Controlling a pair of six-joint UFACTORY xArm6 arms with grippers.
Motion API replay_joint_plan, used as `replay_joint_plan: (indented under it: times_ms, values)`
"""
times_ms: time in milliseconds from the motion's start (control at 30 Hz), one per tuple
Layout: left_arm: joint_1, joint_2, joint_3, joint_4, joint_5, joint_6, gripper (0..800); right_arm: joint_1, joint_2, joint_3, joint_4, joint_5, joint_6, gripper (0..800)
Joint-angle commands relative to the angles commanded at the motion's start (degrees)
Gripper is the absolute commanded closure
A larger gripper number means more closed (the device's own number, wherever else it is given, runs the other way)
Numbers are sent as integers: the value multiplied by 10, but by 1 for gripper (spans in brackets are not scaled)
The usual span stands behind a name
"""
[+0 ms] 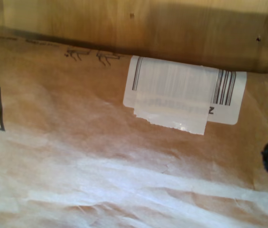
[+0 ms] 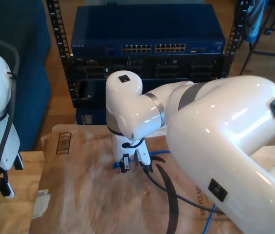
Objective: Grab the cable and plug it in
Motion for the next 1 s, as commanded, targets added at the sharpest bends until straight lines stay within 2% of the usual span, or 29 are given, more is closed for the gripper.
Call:
replay_joint_plan:
  times_ms: [300,467,567,600,633,667,733,767,867,1000]
  values:
    - [0,4,-2,0,0,0,0,-2,3,2,-2,0,-4,343]
    - [0,4,-3,0,0,1,0,11,0,3,-22,3,-4,480]
    - [0,4,-2,0,1,1,0,18,-1,10,-25,3,-4,533]
    - [0,4,-2,0,1,1,0,18,-2,14,-27,2,-4,594]
    - [0,4,-2,0,1,1,0,19,-4,17,-33,2,-4,620]
    - [0,4,-3,-1,1,1,0,21,-4,20,-41,2,-3,618]
    - [1,4,-4,0,1,1,0,21,-4,21,-49,2,-3,555]
    - [1,4,-4,0,1,1,0,21,-4,21,-50,2,-4,561]
    - [1,4,-5,0,2,0,0,21,-11,22,-52,1,-3,740]
    - [1,4,-4,0,2,0,0,21,-22,23,-52,1,-3,792]
